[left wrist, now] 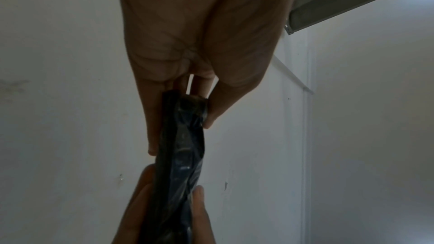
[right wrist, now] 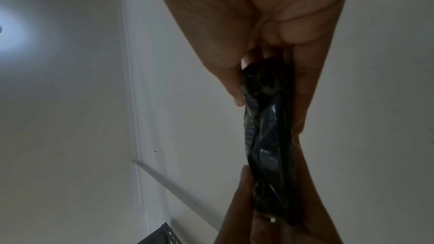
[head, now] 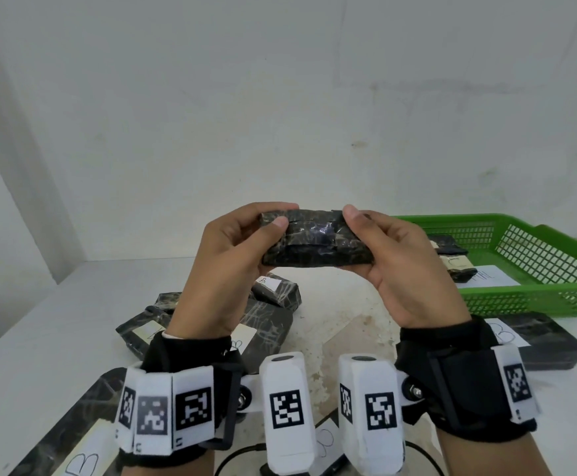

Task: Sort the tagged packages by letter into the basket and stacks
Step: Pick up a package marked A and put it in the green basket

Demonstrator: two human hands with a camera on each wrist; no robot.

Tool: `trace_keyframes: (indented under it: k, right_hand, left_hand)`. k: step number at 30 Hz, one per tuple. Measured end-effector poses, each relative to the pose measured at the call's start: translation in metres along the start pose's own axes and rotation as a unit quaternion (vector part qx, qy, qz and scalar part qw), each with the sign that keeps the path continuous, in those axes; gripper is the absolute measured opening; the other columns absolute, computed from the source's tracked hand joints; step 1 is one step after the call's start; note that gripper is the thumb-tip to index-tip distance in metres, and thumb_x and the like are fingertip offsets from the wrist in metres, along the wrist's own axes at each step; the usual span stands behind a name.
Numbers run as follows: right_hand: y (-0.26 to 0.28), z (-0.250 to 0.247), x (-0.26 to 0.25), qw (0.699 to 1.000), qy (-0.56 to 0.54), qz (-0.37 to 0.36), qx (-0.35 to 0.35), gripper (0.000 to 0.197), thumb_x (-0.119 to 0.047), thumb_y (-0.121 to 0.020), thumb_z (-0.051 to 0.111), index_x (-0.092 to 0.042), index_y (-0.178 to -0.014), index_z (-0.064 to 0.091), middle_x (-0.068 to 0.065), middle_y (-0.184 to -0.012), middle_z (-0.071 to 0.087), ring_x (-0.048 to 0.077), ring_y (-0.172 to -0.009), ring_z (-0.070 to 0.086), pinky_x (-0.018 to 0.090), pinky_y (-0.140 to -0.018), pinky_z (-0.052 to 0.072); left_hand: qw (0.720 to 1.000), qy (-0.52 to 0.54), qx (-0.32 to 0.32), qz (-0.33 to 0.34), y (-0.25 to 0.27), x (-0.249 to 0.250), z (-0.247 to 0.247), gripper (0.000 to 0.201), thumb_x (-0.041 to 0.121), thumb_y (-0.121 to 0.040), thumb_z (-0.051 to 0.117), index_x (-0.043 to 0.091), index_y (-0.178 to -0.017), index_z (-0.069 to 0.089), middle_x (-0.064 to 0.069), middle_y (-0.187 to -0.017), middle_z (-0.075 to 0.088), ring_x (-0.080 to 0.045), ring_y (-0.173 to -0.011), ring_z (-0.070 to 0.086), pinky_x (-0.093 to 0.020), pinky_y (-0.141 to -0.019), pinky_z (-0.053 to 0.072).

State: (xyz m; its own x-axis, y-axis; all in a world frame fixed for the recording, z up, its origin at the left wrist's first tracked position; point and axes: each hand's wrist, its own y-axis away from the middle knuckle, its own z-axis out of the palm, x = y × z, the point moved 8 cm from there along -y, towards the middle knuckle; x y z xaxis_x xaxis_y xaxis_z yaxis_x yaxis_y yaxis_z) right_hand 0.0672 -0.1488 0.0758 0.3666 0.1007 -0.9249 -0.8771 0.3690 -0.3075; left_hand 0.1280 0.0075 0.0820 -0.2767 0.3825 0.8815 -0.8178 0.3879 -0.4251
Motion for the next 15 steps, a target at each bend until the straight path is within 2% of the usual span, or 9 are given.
trace_keyframes:
  k: [2, 4, 5, 8, 10, 11, 12, 15]
  right_hand:
    - [-0.001, -0.004, -0.001, 0.999, 0.015, -0.019, 0.021, 0.02, -0.019, -0.096, 0.057, -0.004, -0.094, 0.071, 0.015, -0.095, 0.074, 0.023, -0.089, 0.071, 0.041, -0.082, 0.06]
    - [-0.001, -0.005, -0.001, 0.999, 0.021, -0.023, 0.022, 0.021, -0.017, -0.097, 0.056, -0.003, -0.097, 0.071, 0.017, -0.097, 0.073, 0.024, -0.091, 0.07, 0.042, -0.084, 0.06]
    - [-0.001, -0.004, 0.0, 0.999, 0.024, -0.019, 0.015, 0.021, -0.018, -0.097, 0.055, -0.003, -0.099, 0.07, 0.016, -0.097, 0.073, 0.024, -0.092, 0.069, 0.041, -0.084, 0.06]
    - [0.0, 0.002, 0.002, 1.0, 0.017, 0.017, -0.016, 0.026, -0.028, -0.096, 0.054, -0.007, -0.096, 0.07, 0.008, -0.09, 0.073, 0.017, -0.086, 0.07, 0.033, -0.072, 0.061]
    - [0.003, 0.007, 0.002, 0.999, 0.018, 0.031, -0.031, 0.04, -0.044, -0.087, 0.056, -0.007, -0.098, 0.069, 0.007, -0.091, 0.074, 0.016, -0.084, 0.072, 0.029, -0.064, 0.06]
    - [0.004, 0.008, 0.001, 0.999, 0.026, 0.025, -0.029, 0.044, -0.046, -0.084, 0.058, -0.006, -0.101, 0.069, 0.007, -0.092, 0.074, 0.015, -0.084, 0.073, 0.029, -0.061, 0.059]
    - [0.004, 0.008, -0.001, 0.999, 0.031, 0.011, -0.021, 0.041, -0.041, -0.086, 0.059, -0.005, -0.102, 0.068, 0.007, -0.091, 0.073, 0.014, -0.081, 0.073, 0.027, -0.058, 0.058]
    - [0.004, 0.005, -0.004, 0.999, 0.028, -0.035, 0.02, 0.014, -0.017, -0.095, 0.059, -0.006, -0.097, 0.066, 0.007, -0.085, 0.069, 0.013, -0.072, 0.07, 0.022, -0.051, 0.055]
  left_hand:
    - [1.0, 0.001, -0.007, -0.007, 0.001, 0.001, 0.004, 0.019, 0.018, -0.092, 0.057, 0.01, -0.103, 0.07, -0.003, -0.085, 0.073, -0.015, -0.081, 0.069, -0.028, -0.071, 0.058]
    - [0.999, -0.013, -0.011, -0.03, 0.001, -0.003, 0.006, 0.035, 0.037, -0.082, 0.059, 0.012, -0.103, 0.069, 0.0, -0.084, 0.073, -0.013, -0.081, 0.07, -0.027, -0.069, 0.058]
    - [0.999, -0.02, -0.014, -0.041, 0.001, -0.006, 0.006, 0.037, 0.04, -0.081, 0.06, 0.011, -0.1, 0.07, -0.002, -0.085, 0.073, -0.014, -0.081, 0.071, -0.028, -0.069, 0.059]
    - [0.998, -0.039, 0.01, -0.038, 0.001, -0.007, 0.002, 0.017, 0.019, -0.095, 0.059, 0.008, -0.09, 0.071, -0.006, -0.08, 0.072, -0.017, -0.076, 0.072, -0.029, -0.065, 0.06]
    - [0.998, -0.051, 0.028, -0.028, 0.0, -0.008, 0.0, 0.017, 0.011, -0.097, 0.056, 0.007, -0.087, 0.071, -0.004, -0.074, 0.073, -0.017, -0.073, 0.073, -0.031, -0.064, 0.061]
    - [0.998, -0.053, 0.03, -0.025, 0.0, -0.008, -0.001, 0.017, 0.01, -0.097, 0.057, 0.007, -0.088, 0.071, -0.004, -0.074, 0.073, -0.017, -0.073, 0.073, -0.031, -0.064, 0.061]
    - [0.998, -0.054, 0.03, -0.022, 0.0, -0.008, 0.0, 0.016, 0.01, -0.097, 0.057, 0.007, -0.089, 0.071, -0.005, -0.075, 0.073, -0.017, -0.074, 0.073, -0.032, -0.065, 0.061]
    - [0.998, -0.051, 0.024, -0.02, 0.001, -0.005, 0.004, 0.014, 0.018, -0.093, 0.061, 0.01, -0.089, 0.072, -0.004, -0.078, 0.073, -0.016, -0.076, 0.072, -0.031, -0.065, 0.06]
